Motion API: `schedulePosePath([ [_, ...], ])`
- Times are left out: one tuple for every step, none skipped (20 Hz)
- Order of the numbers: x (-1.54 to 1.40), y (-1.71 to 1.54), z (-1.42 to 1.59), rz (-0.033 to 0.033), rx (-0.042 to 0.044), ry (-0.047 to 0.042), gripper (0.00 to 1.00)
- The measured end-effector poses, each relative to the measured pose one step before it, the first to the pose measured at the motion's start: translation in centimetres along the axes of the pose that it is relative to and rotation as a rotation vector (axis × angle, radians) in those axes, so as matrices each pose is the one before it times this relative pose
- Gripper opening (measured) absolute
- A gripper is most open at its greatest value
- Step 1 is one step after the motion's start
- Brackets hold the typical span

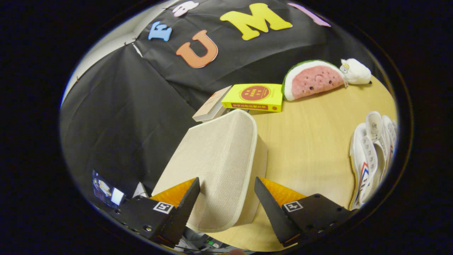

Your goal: Open the storage box then place both shoes into the box .Put the left shoe in first, then the right shoe, with the right side of both shoes facing outward in a uniform manner.

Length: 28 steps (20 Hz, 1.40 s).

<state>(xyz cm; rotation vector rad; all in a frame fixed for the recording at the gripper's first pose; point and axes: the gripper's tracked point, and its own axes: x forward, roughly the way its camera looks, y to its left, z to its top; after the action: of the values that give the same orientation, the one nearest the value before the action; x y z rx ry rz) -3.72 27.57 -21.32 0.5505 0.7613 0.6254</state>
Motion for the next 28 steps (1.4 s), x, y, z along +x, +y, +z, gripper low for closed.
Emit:
schedulePosePath([
  [0.105, 0.142, -0.286, 0.01746, 0.04776, 0.01367, 0.97],
  [0.065, 0.175, -0.252, 0.01624, 0.04474, 0.01320, 0.97],
  [0.256, 0.177, -0.167, 0.01513, 0.03596, 0.01145, 0.97],
  [0.276, 0.192, -0.034, 0.01542, 0.02792, 0.00860, 0.97],
  [0.243, 0.160, -0.126, 0.01183, 0.02209, 0.00946, 0.97],
  [0.333, 0.227, -0.091, 0.01575, 0.02570, 0.01165, 0.97],
  [0.295, 0.195, 0.033, 0.00935, 0.02023, 0.01015, 0.96],
  [0.242, 0.109, -0.007, 0.01163, 0.01982, 0.01216, 0.96],
  [0.137, -0.033, -0.094, 0.00860, 0.02521, 0.01755, 0.96],
  [0.048, 0.049, -0.048, 0.01033, 0.02461, 0.01750, 0.96],
  [0.040, 0.004, 0.030, 0.00981, 0.01911, 0.00928, 0.96],
  [0.043, 0.038, 0.345, 0.00556, 0.00651, 0.00292, 0.95],
  [-0.078, -0.032, -0.139, 0.00305, -0.00378, 0.00281, 0.95],
  [0.059, -0.211, 0.001, -0.00701, -0.00281, 0.00426, 0.94],
  [-0.222, 0.066, 0.030, 0.00335, 0.00615, -0.00076, 0.92],
  [-0.200, -0.036, 0.008, -0.00036, 0.00840, 0.00602, 0.90],
  [0.205, 0.013, 0.155, 0.00497, 0.00800, -0.00603, 0.90],
  [-0.130, 0.021, 0.087, 0.00282, 0.00194, -0.00062, 0.86],
  [-0.295, -0.124, 0.013, 0.00478, 0.00129, -0.00088, 0.81],
  [0.210, 0.025, -0.086, 0.00821, 0.00630, 0.00527, 0.77],
  [-0.568, 0.201, 0.043, 0.01171, 0.01156, 0.00443, 0.73],
  [-0.384, -0.017, 0.054, 0.00351, 0.01430, 0.00068, 0.69],
  [-0.266, -0.106, 0.082, -0.00083, 0.00367, 0.00297, 0.64],
  [-0.355, -0.011, 0.328, 0.00372, 0.00516, -0.00988, 0.64],
  [-0.401, 0.026, 0.141, -0.00107, 0.00148, -0.00296, 0.56],
  [-0.220, 0.167, 0.155, 0.00115, 0.00256, -0.01091, 0.48],
  [-0.431, 0.811, 0.751, 0.04824, 0.01814, -0.02070, 0.41],
  [0.224, 0.520, 0.137, -0.00330, 0.00703, 0.00270, 0.21],
])
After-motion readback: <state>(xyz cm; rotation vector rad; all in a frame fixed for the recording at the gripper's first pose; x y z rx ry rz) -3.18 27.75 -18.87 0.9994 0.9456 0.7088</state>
